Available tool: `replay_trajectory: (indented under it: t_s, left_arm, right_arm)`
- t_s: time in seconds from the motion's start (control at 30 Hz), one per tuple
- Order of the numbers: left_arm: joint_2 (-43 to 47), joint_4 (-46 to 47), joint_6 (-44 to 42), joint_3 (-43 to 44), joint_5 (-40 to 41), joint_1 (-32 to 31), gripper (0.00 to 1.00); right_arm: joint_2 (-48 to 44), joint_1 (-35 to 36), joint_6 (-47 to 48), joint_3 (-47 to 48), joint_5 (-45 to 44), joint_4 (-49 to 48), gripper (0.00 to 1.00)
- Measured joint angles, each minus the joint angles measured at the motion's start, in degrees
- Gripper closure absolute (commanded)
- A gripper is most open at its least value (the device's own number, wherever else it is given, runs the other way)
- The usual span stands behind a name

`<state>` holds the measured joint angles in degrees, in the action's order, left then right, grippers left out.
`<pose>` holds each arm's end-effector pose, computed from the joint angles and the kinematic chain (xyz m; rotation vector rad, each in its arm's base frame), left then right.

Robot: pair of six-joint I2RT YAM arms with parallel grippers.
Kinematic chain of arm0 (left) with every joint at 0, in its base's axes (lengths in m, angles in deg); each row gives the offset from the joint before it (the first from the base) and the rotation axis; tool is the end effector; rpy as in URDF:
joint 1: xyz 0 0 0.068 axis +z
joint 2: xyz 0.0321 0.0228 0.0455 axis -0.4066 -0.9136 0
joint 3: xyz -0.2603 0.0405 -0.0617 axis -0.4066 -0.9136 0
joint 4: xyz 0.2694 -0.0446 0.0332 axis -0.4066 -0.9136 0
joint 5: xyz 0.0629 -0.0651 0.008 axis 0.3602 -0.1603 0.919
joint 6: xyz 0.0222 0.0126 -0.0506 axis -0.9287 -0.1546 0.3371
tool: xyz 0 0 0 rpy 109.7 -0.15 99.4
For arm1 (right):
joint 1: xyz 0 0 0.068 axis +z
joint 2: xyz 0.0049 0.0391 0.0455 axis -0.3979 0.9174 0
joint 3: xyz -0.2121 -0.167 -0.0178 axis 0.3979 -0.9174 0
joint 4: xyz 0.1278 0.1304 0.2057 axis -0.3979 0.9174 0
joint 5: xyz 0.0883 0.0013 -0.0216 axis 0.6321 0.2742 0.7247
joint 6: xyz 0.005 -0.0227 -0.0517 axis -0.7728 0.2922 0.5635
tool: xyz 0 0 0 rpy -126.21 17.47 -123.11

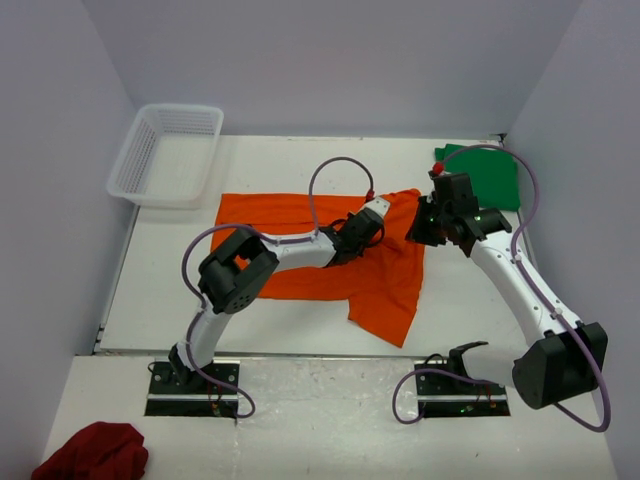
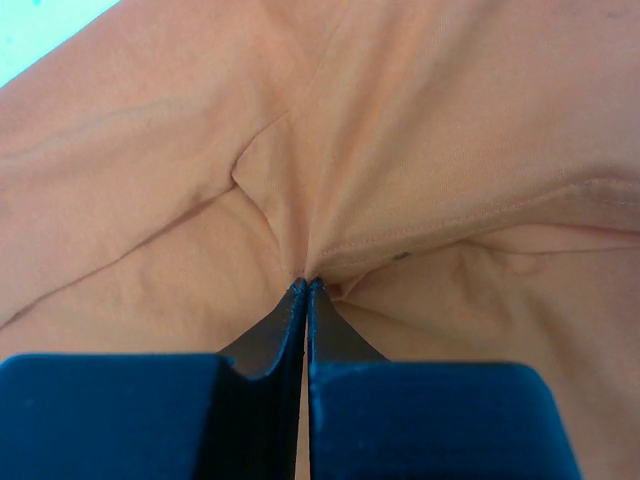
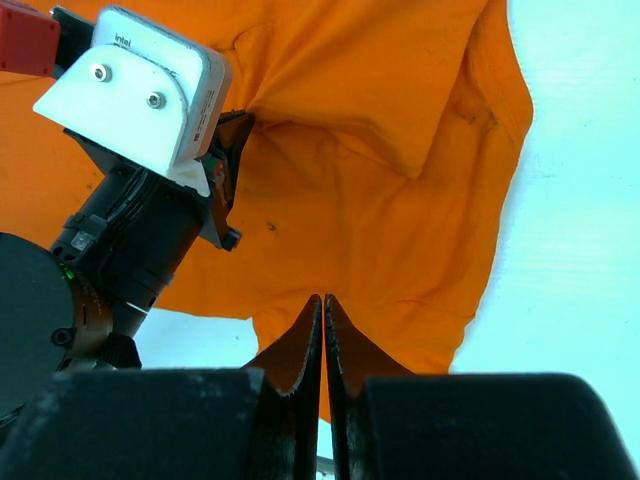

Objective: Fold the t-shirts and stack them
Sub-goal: Fold the flattened tshirt in 1/3 of the way

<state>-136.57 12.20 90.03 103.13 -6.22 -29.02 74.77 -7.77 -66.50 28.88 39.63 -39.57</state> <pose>0.3018 -0.3730 0.1382 0.5838 2.1833 -0.0901 0.2619 0.0767 0.2957 0.1987 2.4757 0.4172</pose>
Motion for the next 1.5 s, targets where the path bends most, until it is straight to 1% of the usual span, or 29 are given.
replay_trajectory:
  t_s: [0.23,0.3,0.33,0.4,0.43,0.47,0.53,0.63,0.73,0.8,0.87,0.9,0.93,0.97,1.0,1.1,1.17,1.3,1.37,1.5]
  left_arm:
    - [1.6,1.1,1.1,-4.1,0.1,0.0,1.00]
    - [2.4,1.2,1.6,-5.1,0.1,0.0,0.91]
    - [2.8,1.2,1.7,-5.6,0.1,0.0,0.77]
    - [3.3,1.2,1.9,-6.2,-0.1,0.0,0.67]
    - [3.5,1.1,2.1,-6.4,-0.2,0.0,0.55]
    - [3.8,1.0,2.0,-6.6,-0.2,-0.1,0.48]
    - [4.4,0.9,2.0,-6.7,-0.2,-0.1,0.38]
    - [5.9,0.8,1.8,-6.7,-0.1,-0.4,0.32]
    - [7.5,0.1,1.5,-6.3,0.6,-0.4,0.31]
    - [8.3,-0.7,1.3,-5.4,1.4,-0.4,0.34]
    - [8.7,-1.4,0.8,-4.0,2.6,-0.4,0.45]
    - [8.8,-1.7,0.4,-3.2,3.3,-0.4,0.59]
    - [8.9,-1.9,0.4,-2.7,4.0,-0.4,0.68]
    - [8.9,-2.3,0.0,-2.1,4.5,-0.3,0.80]
    - [8.9,-2.7,0.0,-1.7,4.9,-0.1,1.00]
    - [8.9,-3.7,0.3,-0.7,4.1,1.3,1.00]
    - [8.9,-3.7,0.6,-0.7,2.1,3.5,1.00]
    - [8.9,-2.7,0.4,-0.7,-4.6,8.9,1.00]
    - [8.8,-1.2,0.2,-0.6,-8.9,10.8,1.00]
    - [7.7,1.7,-0.1,0.5,-16.9,10.9,1.00]
  right_arm:
    - [0.8,0.0,-0.3,0.0,0.0,-0.2,0.96]
    - [2.8,0.0,-0.6,0.0,0.0,-0.4,0.96]
    - [4.0,0.0,-0.9,0.0,0.0,-0.6,0.96]
    - [7.3,0.0,-1.4,0.0,0.0,-0.8,0.96]
    - [9.3,0.0,-1.8,0.3,0.0,-0.9,0.95]
    - [11.2,0.0,-2.1,0.6,0.0,-1.0,0.95]
    - [15.5,0.0,-2.8,1.8,0.0,-0.8,0.96]
    - [22.3,0.0,-3.5,5.5,-0.3,-0.5,0.98]
    - [29.0,0.0,-4.1,11.8,-0.6,0.6,1.00]
    - [33.0,0.0,-4.2,16.5,-0.6,1.2,1.00]
    - [36.8,0.0,-4.1,21.5,-0.7,2.4,1.00]
    - [39.1,0.0,-4.0,24.7,-0.7,3.4,1.00]
    - [40.9,0.0,-3.9,27.4,-0.7,3.7,1.00]
    - [42.9,0.0,-3.7,30.2,-0.7,4.5,1.00]
    - [44.5,0.0,-3.5,32.5,-0.7,4.8,1.00]
    - [48.5,0.0,-2.8,37.0,-1.0,5.5,1.00]
    - [49.7,0.0,-2.5,37.7,-1.6,5.7,1.00]
    - [50.3,0.0,-1.9,37.8,-2.9,6.7,1.00]
    - [50.0,0.0,-1.6,37.4,-3.5,5.7,1.00]
    - [49.1,-0.1,-1.2,36.0,-4.0,4.8,1.00]
